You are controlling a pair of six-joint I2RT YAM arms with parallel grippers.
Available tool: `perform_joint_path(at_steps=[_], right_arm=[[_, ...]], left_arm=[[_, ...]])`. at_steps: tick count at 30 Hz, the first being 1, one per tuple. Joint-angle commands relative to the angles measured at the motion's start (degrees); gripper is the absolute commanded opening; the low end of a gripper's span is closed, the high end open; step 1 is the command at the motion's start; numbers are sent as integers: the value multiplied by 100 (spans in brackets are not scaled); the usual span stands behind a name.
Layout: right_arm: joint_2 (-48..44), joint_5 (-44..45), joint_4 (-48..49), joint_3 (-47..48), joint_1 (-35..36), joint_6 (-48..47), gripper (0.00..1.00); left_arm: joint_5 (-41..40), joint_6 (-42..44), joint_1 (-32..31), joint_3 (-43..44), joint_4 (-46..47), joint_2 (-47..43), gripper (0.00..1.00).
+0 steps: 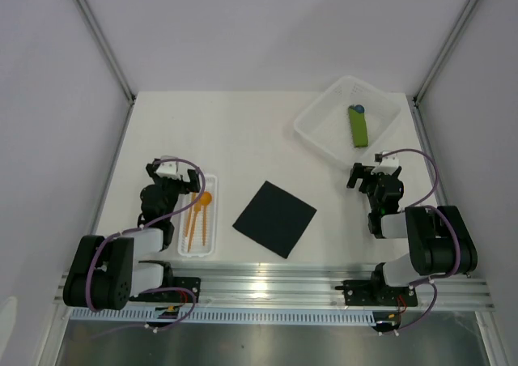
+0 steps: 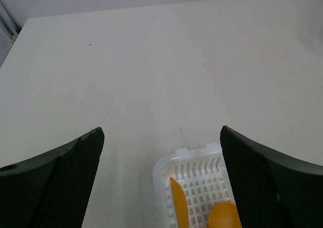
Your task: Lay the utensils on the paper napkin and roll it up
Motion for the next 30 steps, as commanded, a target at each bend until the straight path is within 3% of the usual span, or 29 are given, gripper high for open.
perform_joint_path(at_steps=[1,7,11,13,15,16,17,18,19,22,26,27,30], right_arm=[[-119,-87,88,79,0,-18,99],[-1690,746,-1107,97,0,428,100],[-3252,1274,-2231,281,9,1000,99],[-3668,1616,-3189,579,0,1386,99],[-4115,1697,-4100,817,0,1467,96],[-4214,1732,-4358,1035,0,1606,95],[-4302,1802,-4631,1151,9,1695,94],[-4398,1820,-5129,1265,9,1774,92],[-4416,1794,-5378,1379,9,1836,90],[-4364,1487,-6590,1976,18,2012,80],[-4127,1197,-7874,2715,105,2179,63],[-4022,1022,-8198,2916,219,2179,57],[-3951,871,-8456,3094,517,2127,52]], left_arm=[[-14,-93,-7,102,230,-41,100],[-5,-93,-7,102,230,-50,99],[336,39,10,198,74,-338,99],[992,257,10,838,-2125,-1361,99],[1443,338,10,2108,-4186,-1823,98],[1897,460,10,2419,-4791,-1956,97],[2180,583,-16,3310,-5397,-2018,95],[2418,697,-42,3571,-6004,-2001,91],[2542,933,-95,3809,-7176,-1940,88],[2360,1259,-367,4426,-8798,-1598,76],[1413,1665,-1087,4260,-9674,-1290,60],[862,1787,-1245,4129,-9788,-1185,58],[-65,1867,-1869,4031,-10061,-904,58]])
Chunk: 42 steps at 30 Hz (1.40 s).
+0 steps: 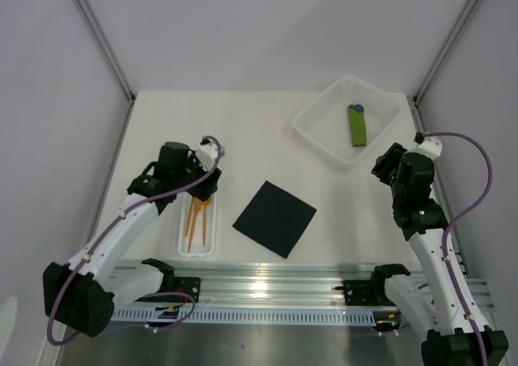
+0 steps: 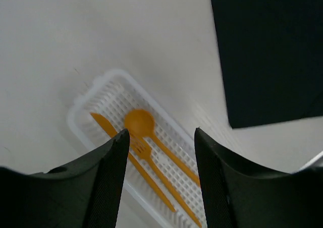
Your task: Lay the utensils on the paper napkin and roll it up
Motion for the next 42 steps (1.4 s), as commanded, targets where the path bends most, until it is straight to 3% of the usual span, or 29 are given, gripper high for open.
perform_joint_path(at_steps=[1,5,13,15,20,29,38,42], right_arm=[[42,-283,-995,305,506,94,51],[-37,-2,-951,288,1140,137,48],[-116,411,-1152,235,2169,357,36],[-212,490,-1232,235,2337,392,36],[-239,718,-1267,367,2504,576,32],[130,1088,-1258,437,2741,920,32],[543,1387,-1461,788,3084,946,32],[718,1588,-1452,841,3286,876,33]], left_arm=[[-1259,377,-537,-179,-1343,317,58],[-1410,271,-529,-118,-1484,765,39],[-1472,271,-512,15,-1519,1723,38],[-1446,298,-468,-64,-1467,1847,34],[-1182,368,42,-223,-1291,2110,29],[-778,526,60,-407,-1203,2585,33],[-910,561,271,-346,-956,2919,34],[-918,596,271,-363,-870,3165,26]])
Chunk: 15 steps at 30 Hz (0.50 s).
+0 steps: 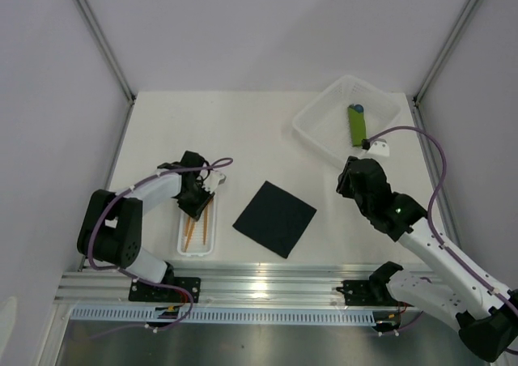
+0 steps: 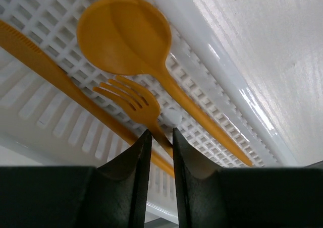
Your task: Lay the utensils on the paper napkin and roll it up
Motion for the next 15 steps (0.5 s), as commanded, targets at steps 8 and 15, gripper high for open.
perform_joint_path(at_steps=[8,15], right_arm=[[11,583,-88,133,420,39,34],[-69,530,175,132,525,-40,34]], left_arm=[[-121,-53,50,-77,542,481,3],[2,-413,59,27,569,-414,1]])
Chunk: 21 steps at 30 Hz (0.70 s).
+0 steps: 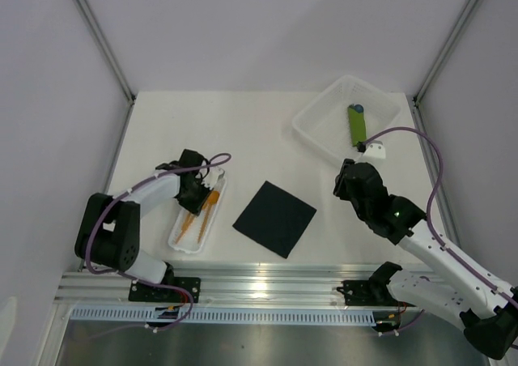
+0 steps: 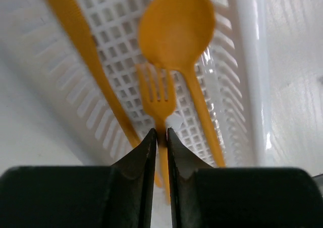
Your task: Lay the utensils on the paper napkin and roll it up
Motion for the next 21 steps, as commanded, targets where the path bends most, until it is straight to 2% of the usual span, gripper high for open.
perform_joint_path(at_steps=[1,8,12,14,17,20,21], right_arm=[[14,82,247,150,73,-45,34],[173,-875,853,247,205,-97,38],[313,-929,1153,203,302,-106,40],[418,-981,1205,194,354,33,40],[655,-1421,1759,54,451,175,41],[1024,-2403,2811,-34,495,271,45],[1138,-2936,3510,-69,521,350,46]], left_arm=[[124,-254,35,32,335,-455,1],[116,-369,35,444,45,-1405,0],[133,-457,35,709,-175,-1695,1],[492,-685,35,867,-289,-1888,1],[1002,-1238,-9,1078,-88,-2144,1],[1214,-1626,-79,1087,359,-2512,0],[1223,-1670,-149,1044,439,-2661,1]])
